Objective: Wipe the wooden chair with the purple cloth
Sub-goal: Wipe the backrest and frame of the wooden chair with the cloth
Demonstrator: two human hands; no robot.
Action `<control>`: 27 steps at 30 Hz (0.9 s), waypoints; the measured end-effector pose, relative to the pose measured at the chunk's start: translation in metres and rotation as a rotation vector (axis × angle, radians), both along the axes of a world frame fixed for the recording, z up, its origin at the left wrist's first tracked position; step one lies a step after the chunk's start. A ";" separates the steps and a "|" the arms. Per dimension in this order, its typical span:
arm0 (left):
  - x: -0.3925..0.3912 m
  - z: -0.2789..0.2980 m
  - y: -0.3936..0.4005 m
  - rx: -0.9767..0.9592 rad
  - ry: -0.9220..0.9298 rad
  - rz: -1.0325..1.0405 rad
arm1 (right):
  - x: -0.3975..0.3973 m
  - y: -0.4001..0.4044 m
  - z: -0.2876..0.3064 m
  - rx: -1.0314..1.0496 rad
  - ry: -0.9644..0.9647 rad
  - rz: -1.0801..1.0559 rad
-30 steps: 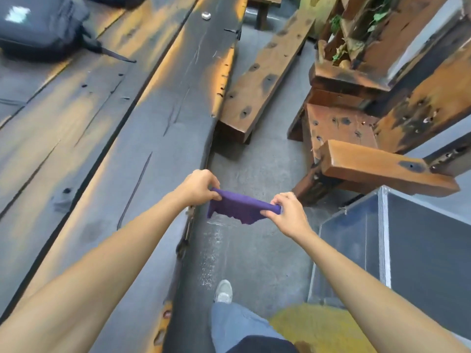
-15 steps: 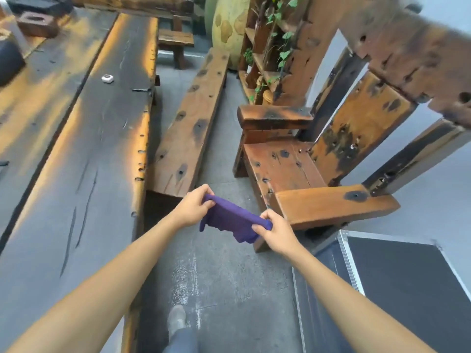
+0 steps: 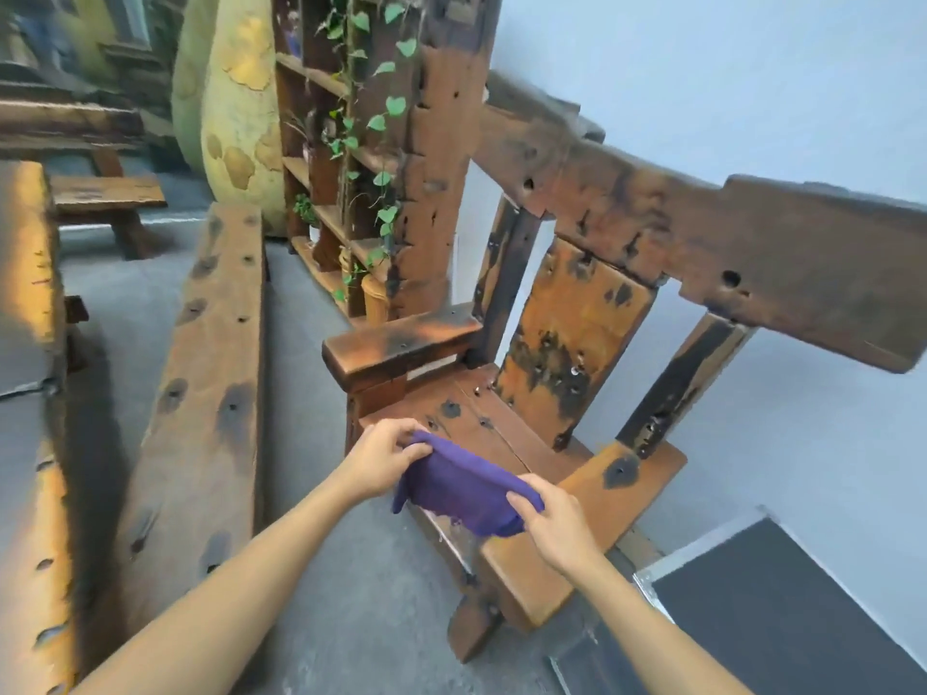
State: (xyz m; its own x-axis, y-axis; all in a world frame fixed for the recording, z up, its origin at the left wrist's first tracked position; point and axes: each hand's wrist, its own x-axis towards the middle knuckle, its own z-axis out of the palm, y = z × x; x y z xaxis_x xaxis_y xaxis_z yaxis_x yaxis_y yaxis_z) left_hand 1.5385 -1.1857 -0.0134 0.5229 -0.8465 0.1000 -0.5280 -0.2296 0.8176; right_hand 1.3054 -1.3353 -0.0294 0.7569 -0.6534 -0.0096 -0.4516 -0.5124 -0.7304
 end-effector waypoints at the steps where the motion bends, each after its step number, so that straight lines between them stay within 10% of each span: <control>1: 0.013 0.001 -0.015 -0.014 -0.006 -0.013 | 0.010 -0.008 0.002 -0.017 -0.005 -0.033; 10: 0.168 -0.004 -0.175 -0.101 -0.209 -0.037 | 0.155 -0.129 0.000 -0.108 -0.003 -0.304; 17: 0.296 0.030 -0.289 -0.067 -0.084 -0.051 | 0.299 -0.239 0.027 0.155 -0.260 -0.383; 27: 0.438 0.076 -0.431 -0.240 -0.041 0.033 | 0.458 -0.363 0.091 -0.081 -0.332 -0.382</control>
